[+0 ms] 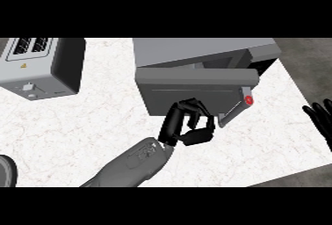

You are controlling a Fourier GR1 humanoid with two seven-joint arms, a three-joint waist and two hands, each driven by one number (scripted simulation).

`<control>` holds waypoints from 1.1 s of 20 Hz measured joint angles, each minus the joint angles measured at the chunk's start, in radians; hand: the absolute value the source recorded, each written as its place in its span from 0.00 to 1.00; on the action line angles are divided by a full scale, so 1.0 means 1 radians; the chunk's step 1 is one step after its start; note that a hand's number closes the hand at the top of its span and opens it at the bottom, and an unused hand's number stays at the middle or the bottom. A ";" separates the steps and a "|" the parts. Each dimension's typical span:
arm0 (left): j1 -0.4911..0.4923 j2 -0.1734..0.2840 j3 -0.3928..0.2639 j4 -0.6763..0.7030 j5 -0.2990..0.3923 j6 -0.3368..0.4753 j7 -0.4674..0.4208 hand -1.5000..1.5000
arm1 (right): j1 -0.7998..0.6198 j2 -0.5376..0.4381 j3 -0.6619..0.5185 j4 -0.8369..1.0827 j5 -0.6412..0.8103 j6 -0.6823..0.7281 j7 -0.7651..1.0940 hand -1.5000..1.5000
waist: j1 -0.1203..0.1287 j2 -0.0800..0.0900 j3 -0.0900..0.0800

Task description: Pick up the milk, place it into the microwave and close the microwave

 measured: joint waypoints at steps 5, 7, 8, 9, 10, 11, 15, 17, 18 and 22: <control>-0.075 0.001 0.017 0.033 0.077 0.070 0.008 0.00 | -0.036 -0.026 -0.021 -0.016 -0.030 0.003 0.020 0.00 | -0.028 0.008 0.002; -0.087 0.003 0.017 0.042 0.100 0.097 0.001 0.00 | -0.053 -0.045 -0.037 -0.025 -0.025 -0.001 0.023 0.00 | -0.037 0.010 0.002; -0.083 0.005 0.013 0.037 0.108 0.111 -0.002 0.00 | -0.068 -0.058 -0.055 -0.035 -0.007 -0.014 0.019 1.00 | -0.043 0.008 0.003; -0.079 0.005 0.010 0.032 0.118 0.124 -0.004 0.00 | -0.085 -0.081 -0.077 -0.046 0.016 -0.024 0.013 1.00 | -0.048 0.007 0.003; -0.077 0.003 0.011 0.027 0.130 0.135 -0.004 0.00 | -0.099 -0.100 -0.097 -0.052 0.040 -0.034 0.009 1.00 | -0.050 0.007 0.003; -0.077 0.000 0.012 0.024 0.143 0.143 -0.005 0.00 | -0.114 -0.117 -0.112 -0.060 0.060 -0.044 0.007 1.00 | -0.051 0.009 0.002; -0.076 0.000 0.011 0.004 0.193 0.165 -0.024 0.00 | -0.161 -0.162 -0.151 -0.074 0.120 -0.078 0.001 1.00 | -0.051 0.018 0.002; -0.079 0.000 0.008 -0.002 0.214 0.169 -0.034 0.00 | -0.180 -0.177 -0.161 -0.074 0.141 -0.091 0.002 1.00 | -0.049 0.023 0.002; -0.080 0.000 0.008 -0.004 0.224 0.171 -0.040 0.00 | -0.188 -0.183 -0.165 -0.075 0.148 -0.095 0.002 1.00 | -0.049 0.025 0.002; -0.087 0.000 0.003 -0.008 0.260 0.179 -0.058 0.00 | -0.214 -0.199 -0.174 -0.068 0.172 -0.108 0.000 1.00 | -0.047 0.031 0.004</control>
